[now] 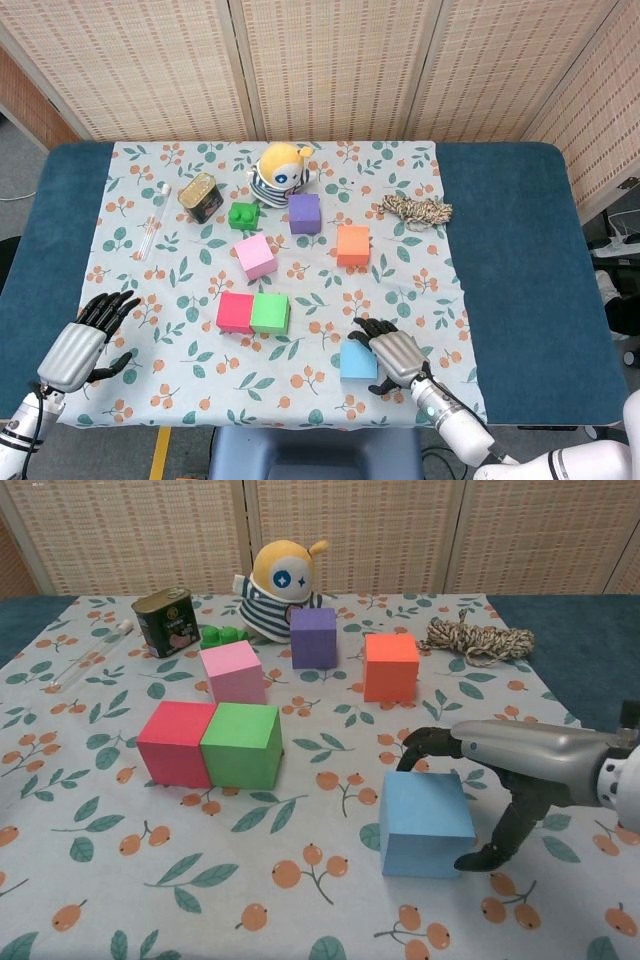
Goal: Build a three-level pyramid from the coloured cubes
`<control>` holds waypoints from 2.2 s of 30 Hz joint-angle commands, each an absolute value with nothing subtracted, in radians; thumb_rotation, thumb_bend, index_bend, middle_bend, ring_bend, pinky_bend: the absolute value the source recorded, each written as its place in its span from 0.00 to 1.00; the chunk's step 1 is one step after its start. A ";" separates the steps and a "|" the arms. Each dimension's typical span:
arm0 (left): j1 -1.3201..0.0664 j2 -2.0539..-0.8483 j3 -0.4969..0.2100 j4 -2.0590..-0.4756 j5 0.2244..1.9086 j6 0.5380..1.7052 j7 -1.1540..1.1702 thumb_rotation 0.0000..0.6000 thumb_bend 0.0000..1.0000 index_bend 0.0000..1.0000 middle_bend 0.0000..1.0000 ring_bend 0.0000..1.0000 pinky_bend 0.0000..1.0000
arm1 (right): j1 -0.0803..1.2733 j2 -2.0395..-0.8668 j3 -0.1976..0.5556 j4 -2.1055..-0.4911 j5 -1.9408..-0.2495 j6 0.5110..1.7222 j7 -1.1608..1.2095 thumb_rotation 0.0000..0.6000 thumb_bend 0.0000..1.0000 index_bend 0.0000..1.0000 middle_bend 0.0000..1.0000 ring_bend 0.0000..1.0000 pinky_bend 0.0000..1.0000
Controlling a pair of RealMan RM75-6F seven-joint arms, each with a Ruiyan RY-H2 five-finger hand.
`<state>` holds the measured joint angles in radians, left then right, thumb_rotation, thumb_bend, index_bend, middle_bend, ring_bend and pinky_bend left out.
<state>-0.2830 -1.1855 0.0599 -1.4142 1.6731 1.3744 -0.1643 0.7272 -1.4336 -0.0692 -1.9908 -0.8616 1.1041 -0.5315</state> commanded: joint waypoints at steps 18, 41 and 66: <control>-0.280 -1.179 0.059 -1.414 1.673 1.382 -0.175 1.00 0.35 0.00 0.00 0.00 0.07 | 0.690 -1.511 0.020 -1.925 -0.836 1.157 -0.543 1.00 0.38 0.49 0.11 0.03 0.18; -0.281 -1.182 0.055 -1.409 1.661 1.374 -0.171 1.00 0.35 0.00 0.00 0.00 0.08 | 0.879 -1.677 0.238 -1.718 -0.627 1.105 -0.682 1.00 0.41 0.52 0.13 0.04 0.18; -0.286 -1.185 0.048 -1.403 1.647 1.361 -0.173 1.00 0.35 0.00 0.00 0.00 0.07 | 0.961 -1.736 0.275 -1.634 -0.491 1.016 -0.636 1.00 0.43 0.54 0.13 0.04 0.18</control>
